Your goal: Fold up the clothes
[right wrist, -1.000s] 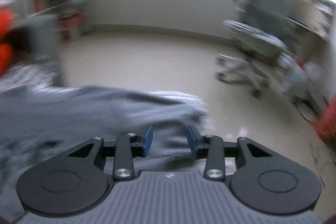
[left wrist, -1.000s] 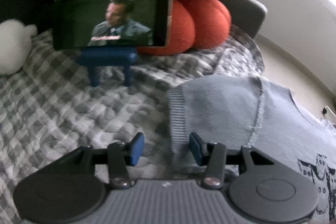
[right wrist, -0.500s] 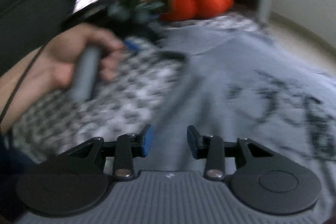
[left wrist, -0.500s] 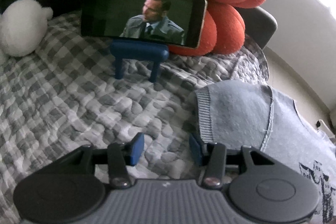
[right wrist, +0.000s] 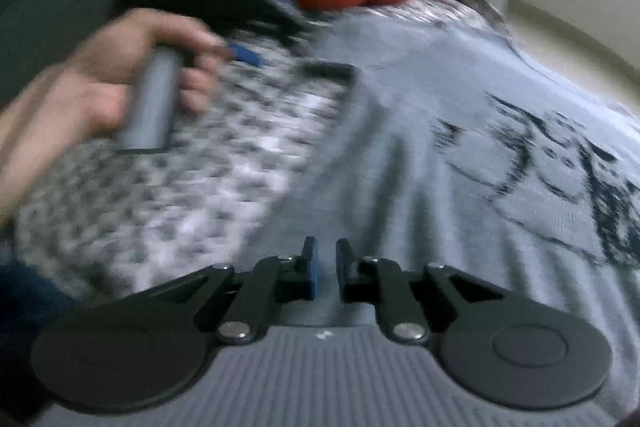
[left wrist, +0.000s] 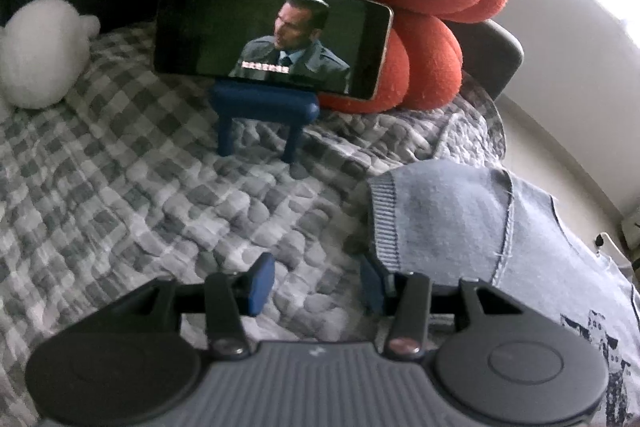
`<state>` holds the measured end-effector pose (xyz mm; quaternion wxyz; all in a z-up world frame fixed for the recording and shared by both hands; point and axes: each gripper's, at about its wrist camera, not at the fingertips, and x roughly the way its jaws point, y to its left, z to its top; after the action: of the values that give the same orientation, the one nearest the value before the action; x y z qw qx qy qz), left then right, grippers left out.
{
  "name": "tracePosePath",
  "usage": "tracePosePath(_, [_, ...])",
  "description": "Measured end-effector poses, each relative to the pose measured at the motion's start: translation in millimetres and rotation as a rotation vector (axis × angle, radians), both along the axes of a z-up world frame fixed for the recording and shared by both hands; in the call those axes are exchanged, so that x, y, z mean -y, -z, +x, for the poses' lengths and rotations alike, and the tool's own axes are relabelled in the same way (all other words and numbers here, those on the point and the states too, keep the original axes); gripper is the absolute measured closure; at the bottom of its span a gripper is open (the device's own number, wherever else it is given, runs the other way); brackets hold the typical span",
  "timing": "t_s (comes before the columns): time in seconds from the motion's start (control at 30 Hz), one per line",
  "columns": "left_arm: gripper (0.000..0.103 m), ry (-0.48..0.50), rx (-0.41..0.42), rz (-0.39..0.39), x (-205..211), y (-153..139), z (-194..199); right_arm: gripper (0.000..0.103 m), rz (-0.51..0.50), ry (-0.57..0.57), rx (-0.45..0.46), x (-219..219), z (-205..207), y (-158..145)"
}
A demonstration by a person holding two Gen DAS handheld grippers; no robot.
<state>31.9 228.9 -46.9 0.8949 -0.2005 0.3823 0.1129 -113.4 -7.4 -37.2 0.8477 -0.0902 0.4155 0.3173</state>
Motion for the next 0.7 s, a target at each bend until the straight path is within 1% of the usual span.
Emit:
tracePosePath(0.1, [0.054,-0.016,-0.006,-0.013,-5,1,-1,0.087,0.03,-0.062,-0.038,-11,-20,4])
tracePosePath(0.13, [0.054,-0.019,-0.007,-0.015,-6,1,-2,0.088,0.012,-0.083,-0.053,-14,-27,9])
tracePosePath(0.2, [0.054,-0.018,-0.006,-0.014,-6,1,-2,0.087,-0.06,-0.098,-0.037,-22,-38,22])
tracePosePath(0.23, [0.054,-0.015,-0.006,-0.011,-5,1,-2,0.087,-0.079,-0.1,-0.021,-24,-41,24])
tracePosePath(0.3, [0.054,-0.011,-0.006,-0.006,-5,0,-2,0.094,-0.103,-0.092,0.009,-27,-44,25])
tracePosePath(0.33, [0.054,-0.012,-0.005,-0.009,-5,0,-2,0.094,-0.117,-0.085,0.02,-29,-44,26])
tracePosePath(0.4, [0.054,-0.014,-0.003,-0.014,-5,0,-2,0.099,-0.133,-0.083,0.039,-30,-47,26])
tracePosePath(0.43, [0.054,-0.015,-0.001,-0.015,-6,-1,-3,0.099,-0.124,-0.074,0.033,-30,-47,25])
tracePosePath(0.47, [0.054,-0.016,0.003,-0.016,-6,-2,-3,0.099,-0.087,-0.053,0.006,-26,-44,23])
tracePosePath(0.53, [0.055,-0.021,0.008,-0.018,-8,-3,-4,0.099,0.054,-0.015,-0.067,-13,-39,15])
tracePosePath(0.57, [0.055,-0.025,0.01,-0.019,-9,-3,-4,0.099,0.114,-0.006,-0.087,-9,-39,10])
tracePosePath(0.63, [0.055,-0.036,0.009,-0.026,-11,-2,-5,0.099,0.188,-0.003,-0.123,-6,-40,6])
tracePosePath(0.7, [0.055,-0.043,0.003,-0.031,-12,-1,-4,0.098,0.199,0.001,-0.158,-8,-38,13])
